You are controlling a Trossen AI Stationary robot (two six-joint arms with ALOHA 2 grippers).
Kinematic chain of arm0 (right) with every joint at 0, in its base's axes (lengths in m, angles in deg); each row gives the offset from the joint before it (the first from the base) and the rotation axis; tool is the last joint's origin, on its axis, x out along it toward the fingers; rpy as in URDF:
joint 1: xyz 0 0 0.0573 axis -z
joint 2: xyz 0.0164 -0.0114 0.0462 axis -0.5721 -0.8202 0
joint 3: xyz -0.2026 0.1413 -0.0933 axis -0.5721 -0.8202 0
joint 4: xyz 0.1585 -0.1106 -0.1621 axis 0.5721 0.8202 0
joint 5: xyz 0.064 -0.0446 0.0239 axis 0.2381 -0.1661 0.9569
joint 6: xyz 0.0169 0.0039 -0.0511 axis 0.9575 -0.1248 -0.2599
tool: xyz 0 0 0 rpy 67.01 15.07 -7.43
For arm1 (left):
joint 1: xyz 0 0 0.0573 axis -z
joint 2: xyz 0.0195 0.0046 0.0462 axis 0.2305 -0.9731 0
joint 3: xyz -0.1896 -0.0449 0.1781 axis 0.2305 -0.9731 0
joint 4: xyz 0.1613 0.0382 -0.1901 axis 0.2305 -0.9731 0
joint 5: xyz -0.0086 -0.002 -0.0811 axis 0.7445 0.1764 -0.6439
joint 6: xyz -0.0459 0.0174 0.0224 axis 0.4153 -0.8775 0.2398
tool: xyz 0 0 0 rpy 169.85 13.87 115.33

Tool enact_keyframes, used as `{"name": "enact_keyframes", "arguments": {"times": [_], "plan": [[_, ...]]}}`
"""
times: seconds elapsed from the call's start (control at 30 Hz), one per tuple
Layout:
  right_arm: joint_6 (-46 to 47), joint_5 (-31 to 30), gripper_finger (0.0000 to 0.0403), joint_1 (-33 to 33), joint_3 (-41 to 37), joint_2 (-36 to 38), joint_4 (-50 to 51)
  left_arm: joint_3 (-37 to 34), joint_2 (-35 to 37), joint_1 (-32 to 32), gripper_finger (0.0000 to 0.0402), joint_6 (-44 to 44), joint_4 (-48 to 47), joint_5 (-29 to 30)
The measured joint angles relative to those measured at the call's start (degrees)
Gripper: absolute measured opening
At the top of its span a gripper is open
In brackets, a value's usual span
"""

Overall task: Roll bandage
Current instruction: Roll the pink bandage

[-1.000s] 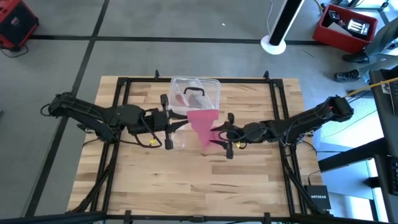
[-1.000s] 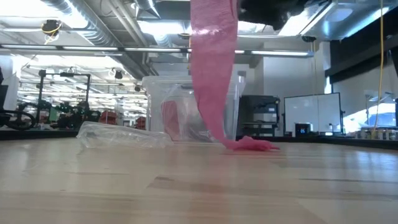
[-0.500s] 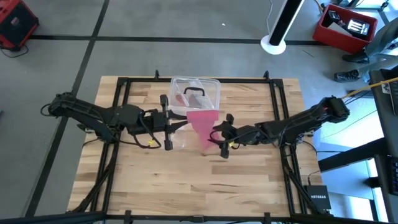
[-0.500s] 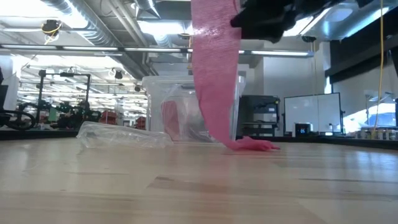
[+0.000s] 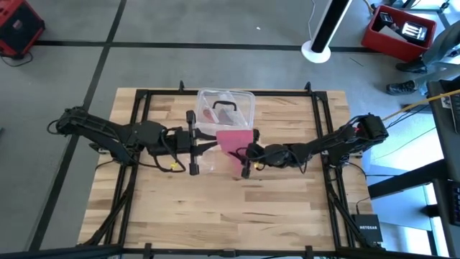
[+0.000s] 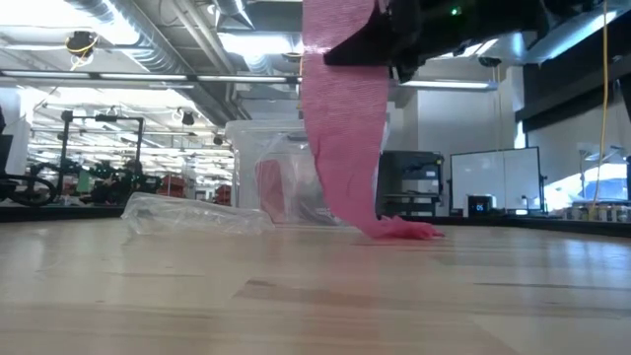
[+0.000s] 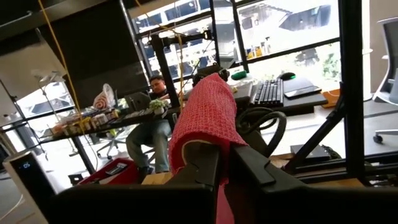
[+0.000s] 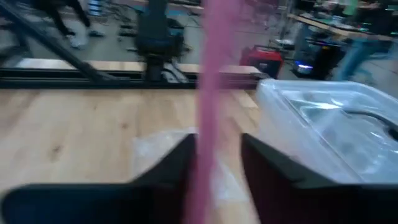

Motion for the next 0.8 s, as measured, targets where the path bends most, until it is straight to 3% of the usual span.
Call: {"name": "enact_keyframes", "arguments": {"times": [0.07, 0.1, 0.37, 0.47, 0.63, 0.8], "plan": [[-0.98, 4.05, 0.0032, -0.09, 0.00, 0.92, 1.75, 0.00, 0.00, 0.39, 0.0015, 0.76, -0.17, 0.04], [-1.29, 4.04, 0.0018, -0.28, 0.00, 1.61, 2.67, 0.00, 0.00, 0.88, 0.0015, 0.89, -0.22, 0.07], [-1.63, 5.54, 0.0006, -5.33, 0.02, 10.15, 13.51, -0.02, 0.11, 2.34, 0.0015, -5.09, 7.43, 0.59], [-1.21, 7.40, 0.0004, -8.03, 0.02, 10.33, 13.56, -0.02, 0.02, 1.59, 0.0015, -6.92, 9.18, 1.77], [-1.22, 5.29, 0.0003, -12.55, 0.02, 10.31, 13.59, -0.02, -0.37, 0.43, 0.0015, -8.99, 8.87, 8.85], [-1.19, 4.00, 0.0002, -15.64, 0.04, 10.44, 11.20, -0.02, -0.37, 0.22, 0.0014, -12.06, 8.56, 10.60]]}}
